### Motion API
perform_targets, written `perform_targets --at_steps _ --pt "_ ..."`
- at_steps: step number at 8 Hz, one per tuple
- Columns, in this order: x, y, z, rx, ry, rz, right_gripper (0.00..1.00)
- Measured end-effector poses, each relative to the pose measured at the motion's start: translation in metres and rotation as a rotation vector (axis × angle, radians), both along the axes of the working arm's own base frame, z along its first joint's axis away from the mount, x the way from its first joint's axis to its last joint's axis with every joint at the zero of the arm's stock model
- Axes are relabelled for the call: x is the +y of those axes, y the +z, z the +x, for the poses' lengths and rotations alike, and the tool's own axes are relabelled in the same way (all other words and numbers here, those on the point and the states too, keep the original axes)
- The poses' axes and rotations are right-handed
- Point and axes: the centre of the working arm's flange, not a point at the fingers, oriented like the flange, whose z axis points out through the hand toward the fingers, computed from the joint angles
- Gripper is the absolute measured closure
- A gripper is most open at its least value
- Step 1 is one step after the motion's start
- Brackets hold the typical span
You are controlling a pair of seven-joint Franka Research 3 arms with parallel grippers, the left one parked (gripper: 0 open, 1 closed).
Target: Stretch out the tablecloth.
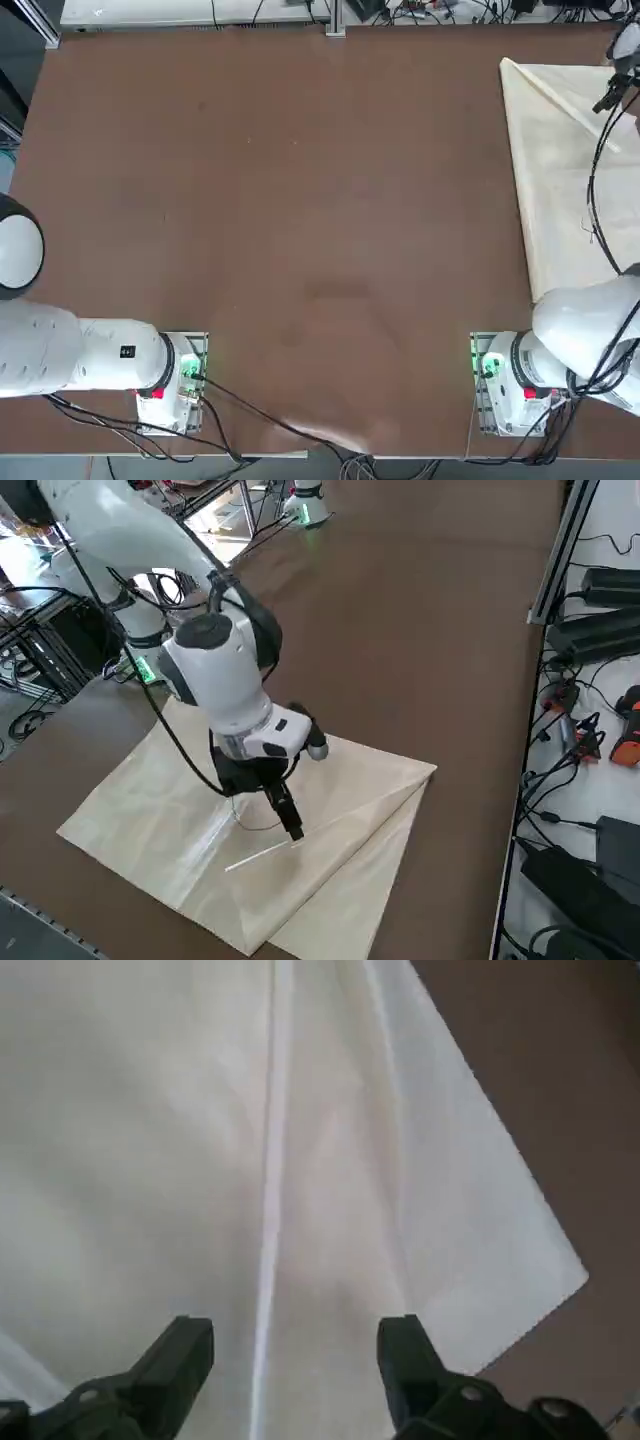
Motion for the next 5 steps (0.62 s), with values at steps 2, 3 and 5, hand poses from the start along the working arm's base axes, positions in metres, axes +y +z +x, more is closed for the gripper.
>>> perform_targets --at_steps 2,3,5 --pt "-0.003 -0.024 0.001 -0.011 0.092 -0.024 0.00" --pt "-0.003 -0.032 0.002 -0.017 0.119 -0.033 0.00" --pt "-0.009 -0.044 -0.007 -0.023 0.150 -0.046 0.00"
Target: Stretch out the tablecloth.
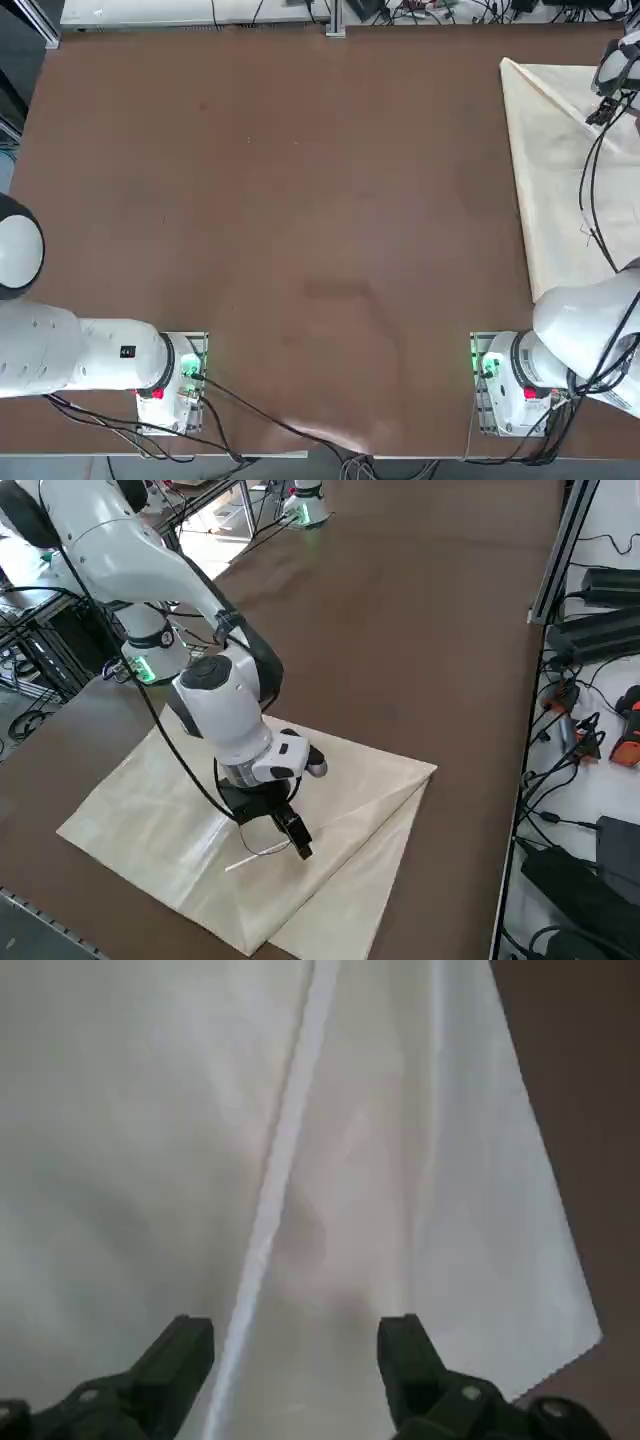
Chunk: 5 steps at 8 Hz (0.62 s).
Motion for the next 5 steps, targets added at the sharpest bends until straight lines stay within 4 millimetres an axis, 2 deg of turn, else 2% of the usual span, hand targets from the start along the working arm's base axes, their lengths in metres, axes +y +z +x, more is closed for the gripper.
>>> perform_targets --at_steps 3,5 --pt "-0.021 -0.022 -0.024 -0.032 0.019 -0.032 0.00" --pt "-0.026 -0.033 -0.033 -0.034 0.010 -0.032 0.00"
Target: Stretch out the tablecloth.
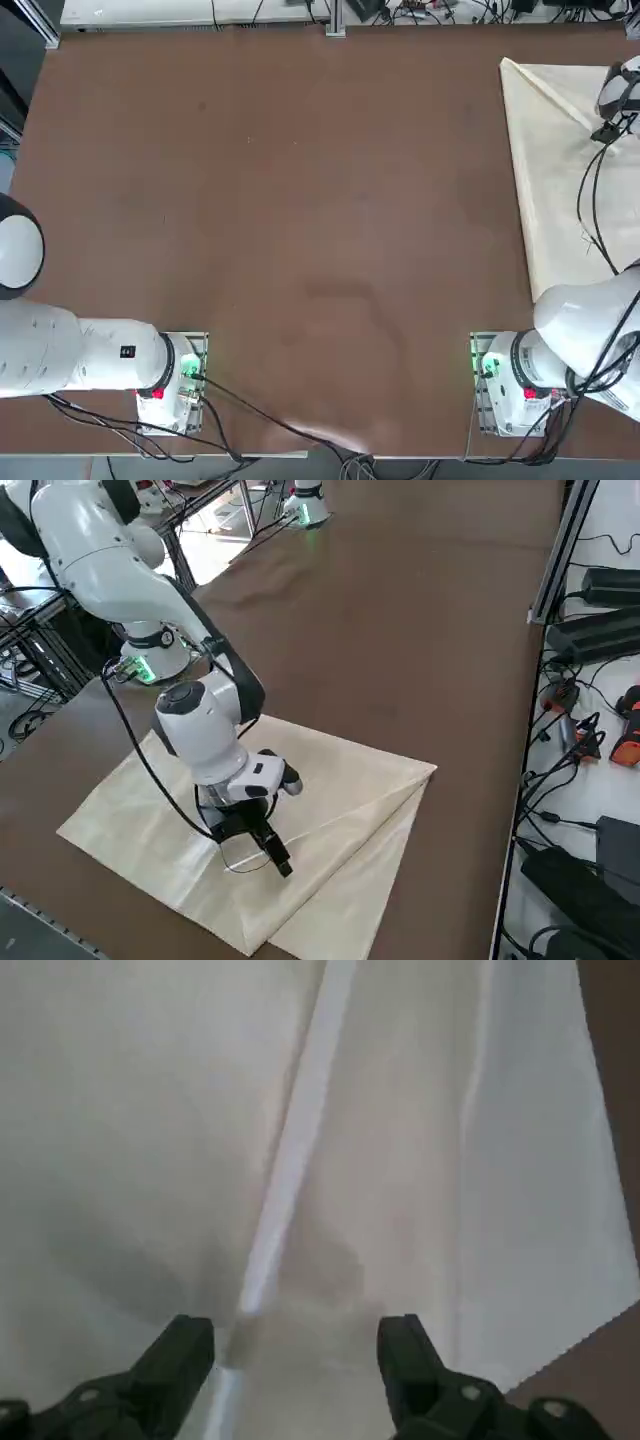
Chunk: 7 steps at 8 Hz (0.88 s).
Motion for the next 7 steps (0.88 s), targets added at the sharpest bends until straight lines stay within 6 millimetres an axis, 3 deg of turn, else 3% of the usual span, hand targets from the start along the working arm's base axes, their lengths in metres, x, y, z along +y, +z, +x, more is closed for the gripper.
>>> perform_targets --at_steps 7 --pt "-0.017 -0.014 -0.029 -0.026 -0.042 -0.011 0.03"
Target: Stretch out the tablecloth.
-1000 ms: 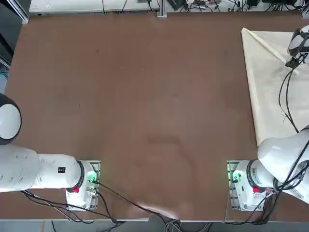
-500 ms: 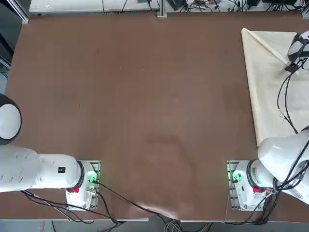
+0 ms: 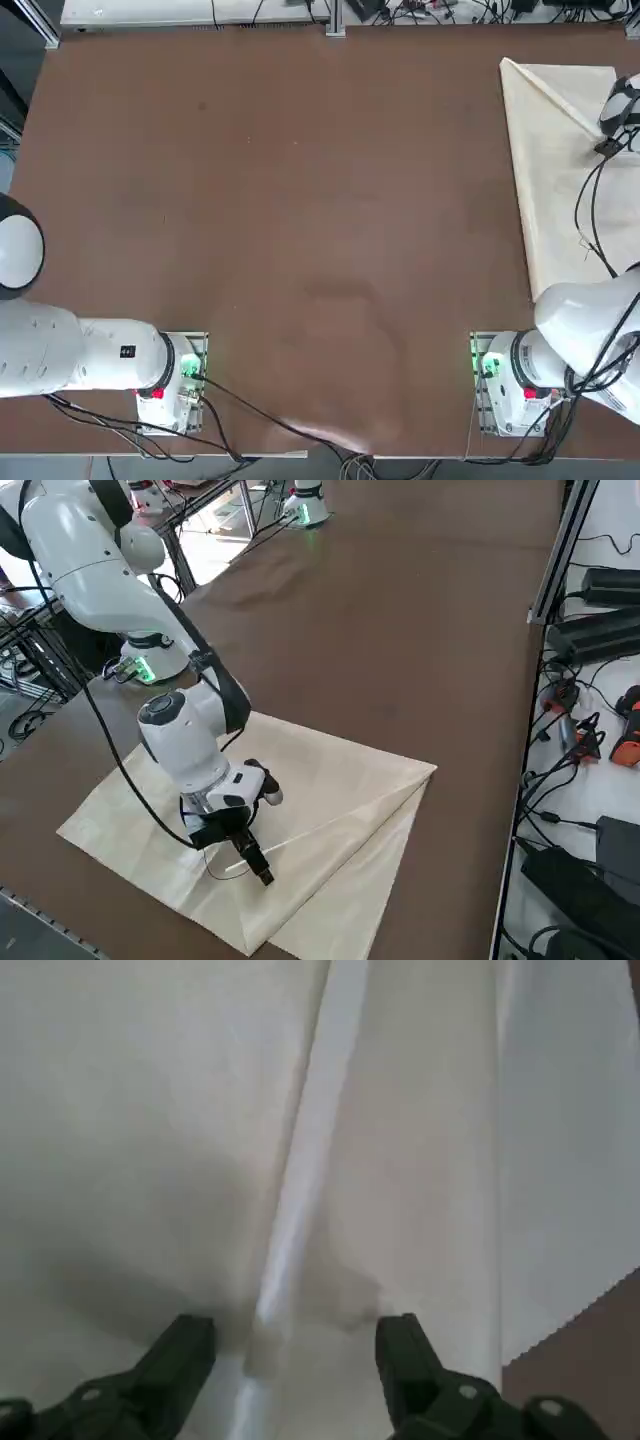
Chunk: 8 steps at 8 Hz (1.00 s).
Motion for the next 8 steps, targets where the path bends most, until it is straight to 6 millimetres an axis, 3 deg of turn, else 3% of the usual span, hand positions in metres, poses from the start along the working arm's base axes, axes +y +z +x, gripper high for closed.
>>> perform_targets --at_steps 2,5,6,8 --pt "0.0001 0.0005 0.0002 -0.001 0.000 0.000 0.19" --pt "0.0025 0.0010 0.0018 0.001 0.004 0.004 0.78" --pt "0.0048 0.0002 0.0027 0.003 0.006 0.009 0.93" --pt "0.0097 0.0009 0.0062 -0.002 -0.008 0.023 0.98"
